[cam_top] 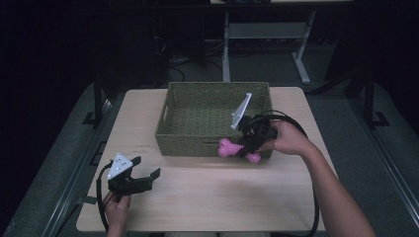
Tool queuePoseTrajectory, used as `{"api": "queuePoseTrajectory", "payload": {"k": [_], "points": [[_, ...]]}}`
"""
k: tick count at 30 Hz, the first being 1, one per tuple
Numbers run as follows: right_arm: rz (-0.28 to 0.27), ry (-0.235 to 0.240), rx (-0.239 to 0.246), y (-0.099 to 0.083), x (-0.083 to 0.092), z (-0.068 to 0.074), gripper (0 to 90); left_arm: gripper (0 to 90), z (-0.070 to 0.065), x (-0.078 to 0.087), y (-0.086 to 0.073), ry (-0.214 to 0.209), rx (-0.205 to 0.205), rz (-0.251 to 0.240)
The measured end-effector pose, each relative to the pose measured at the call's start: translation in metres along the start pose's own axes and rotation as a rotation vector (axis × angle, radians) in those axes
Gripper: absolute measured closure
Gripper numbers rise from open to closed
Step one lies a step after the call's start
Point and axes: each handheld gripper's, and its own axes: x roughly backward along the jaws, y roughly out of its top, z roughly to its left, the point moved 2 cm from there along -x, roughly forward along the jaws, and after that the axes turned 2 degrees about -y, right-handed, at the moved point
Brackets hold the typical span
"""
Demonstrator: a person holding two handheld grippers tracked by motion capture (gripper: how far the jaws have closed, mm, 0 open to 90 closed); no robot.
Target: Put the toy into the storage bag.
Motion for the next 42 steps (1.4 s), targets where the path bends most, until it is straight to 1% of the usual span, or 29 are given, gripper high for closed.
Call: {"api": "queuePoseTrajectory", "payload": {"k": [3,6,8,12,17,18,20,21,24,27,28,29,30,31,32,35,38,39,42], "points": [[0.016,-0.011,0.001,0.003,0.006,-0.006,58.0,13.8,0.0,0.0,0.0,0.001,-0.002,0.0],[0.014,-0.013,-0.004,0.005,0.011,-0.009,58.0,13.9,0.0,0.0,0.0,0.003,-0.004,0.0],[-0.004,-0.014,-0.005,0.007,0.018,-0.015,58.0,13.8,0.001,0.0,0.0,0.003,0.001,0.0],[0.009,-0.024,-0.014,0.009,0.022,-0.024,58.0,13.8,0.002,0.0,0.0,0.002,0.0,-0.003],[0.006,-0.021,-0.022,0.011,0.027,-0.034,58.0,13.8,0.002,0.0,0.0,0.004,0.002,-0.003],[0.008,-0.027,-0.025,0.012,0.027,-0.036,58.0,13.8,0.002,0.0,0.0,0.004,0.001,-0.003],[0.001,-0.026,-0.034,0.013,0.028,-0.038,58.0,13.8,0.002,0.0,0.0,0.004,0.001,-0.001],[-0.006,-0.025,-0.034,0.013,0.028,-0.043,58.0,13.8,0.002,0.0,0.0,0.005,-0.002,-0.001],[-0.003,-0.029,-0.043,0.014,0.028,-0.049,58.0,13.8,0.002,0.0,0.0,0.004,0.003,0.0],[-0.01,-0.026,-0.063,0.014,0.028,-0.056,57.9,13.9,0.002,0.0,0.0,0.002,-0.002,-0.001],[-0.01,-0.026,-0.063,0.014,0.028,-0.056,57.9,13.9,0.002,0.0,0.0,0.002,-0.002,-0.001],[-0.01,-0.029,-0.073,0.014,0.027,-0.061,57.9,13.8,0.002,0.0,0.0,0.002,-0.003,0.001],[-0.01,-0.029,-0.073,0.014,0.027,-0.061,57.9,13.8,0.002,0.0,0.0,0.002,-0.003,0.001],[-0.011,-0.032,-0.083,0.013,0.026,-0.066,57.9,13.8,0.002,0.0,0.0,0.003,-0.004,0.002],[-0.021,-0.03,-0.082,0.013,0.026,-0.068,57.9,13.8,0.002,0.0,0.0,0.001,0.003,0.001],[-0.023,-0.021,-0.104,0.012,0.024,-0.073,57.9,13.8,0.003,-0.001,0.0,0.003,0.004,0.0],[-0.029,-0.024,-0.108,0.009,0.022,-0.079,57.9,13.8,0.002,-0.002,0.0,0.007,0.003,0.004],[-0.029,-0.024,-0.113,0.008,0.021,-0.081,57.9,13.8,0.002,-0.001,0.0,0.003,-0.004,0.005],[-0.032,-0.026,-0.129,0.006,0.019,-0.087,57.9,13.8,0.002,-0.001,0.0,0.004,0.0,0.006]]}}
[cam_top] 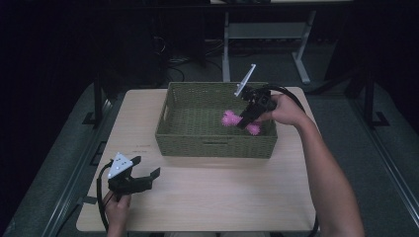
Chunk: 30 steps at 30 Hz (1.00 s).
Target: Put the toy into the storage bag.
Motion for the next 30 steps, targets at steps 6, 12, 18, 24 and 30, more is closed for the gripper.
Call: {"api": "queuePoseTrajectory", "payload": {"k": [6,12,18,24,30], "points": [[0.006,-0.002,-0.033,-0.004,-0.007,-0.012,57.8,13.8,0.0,0.0,0.0,0.003,0.0,-0.002],[0.024,0.008,-0.049,-0.004,-0.016,-0.018,57.8,13.8,0.0,-0.001,0.0,0.003,0.001,-0.002],[0.037,0.022,-0.053,-0.003,-0.027,-0.02,57.6,13.8,0.001,0.0,0.0,0.003,0.001,-0.003],[0.033,0.037,-0.063,-0.005,-0.035,-0.022,57.6,13.9,0.001,0.0,0.0,0.001,0.0,-0.001],[0.036,0.04,-0.082,-0.011,-0.041,-0.026,57.5,13.8,0.0,-0.001,0.0,0.001,-0.002,-0.001]]}}
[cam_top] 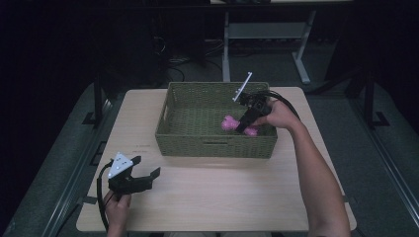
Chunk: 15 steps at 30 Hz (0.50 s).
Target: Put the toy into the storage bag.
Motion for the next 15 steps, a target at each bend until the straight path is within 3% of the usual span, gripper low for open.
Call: {"api": "queuePoseTrajectory", "payload": {"k": [15], "points": [[0.046,0.008,-0.015,-0.006,-0.018,-0.004,57.4,13.8,0.0,0.0,0.0,-0.001,-0.002,0.0]]}}
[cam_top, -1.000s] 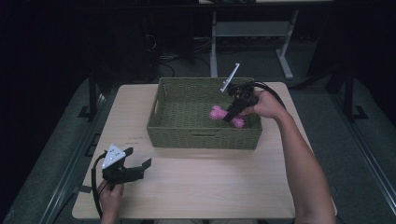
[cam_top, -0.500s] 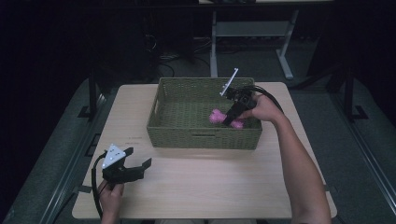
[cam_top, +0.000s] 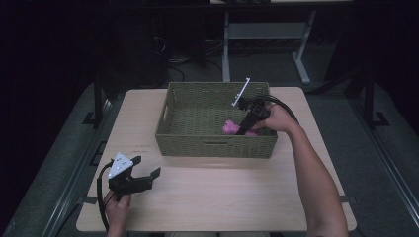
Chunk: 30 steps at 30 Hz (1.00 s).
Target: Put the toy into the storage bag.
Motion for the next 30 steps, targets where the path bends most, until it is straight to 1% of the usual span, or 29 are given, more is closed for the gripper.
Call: {"api": "queuePoseTrajectory", "payload": {"k": [4,9,15,18,19,22,25,27,30], "points": [[0.007,0.003,-0.006,-0.0017,-0.0037,0.0004,57.3,13.8,-0.0007,0.0,0.0,-0.001,-0.005,0.0],[0.011,-0.003,-0.006,-0.0018,-0.0047,-0.0006,57.0,13.8,0.0,-0.0003,0.0001,0.0,0.001,-0.001],[0.013,-0.003,0.0,0.002,-0.0078,0.0015,56.0,13.8,-0.0002,-0.0002,0.0002,-0.001,-0.001,-0.001],[0.015,-0.001,0.004,0.0039,-0.0081,0.0034,60.6,13.8,-0.0001,0.0,0.0003,0.0,-0.001,-0.002],[0.003,0.01,0.003,0.0046,-0.007,0.0038,60.1,13.8,-0.0001,0.0003,0.0003,-0.001,-0.004,0.0],[-0.015,-0.001,-0.006,0.0056,-0.0024,0.0031,57.2,13.8,-0.0002,0.0004,0.0004,-0.002,-0.002,-0.001],[-0.015,-0.009,-0.012,0.0043,-0.0006,0.0031,56.1,13.8,-0.0006,0.0002,0.0004,-0.001,-0.001,-0.002],[-0.003,-0.017,-0.017,0.0023,0.0002,0.0032,54.8,13.8,-0.0011,-0.0003,0.0004,-0.002,-0.002,-0.002],[-0.01,-0.021,-0.018,0.0025,0.0012,0.0041,53.2,13.8,-0.0013,-0.0006,0.0006,-0.001,-0.001,-0.002]]}}
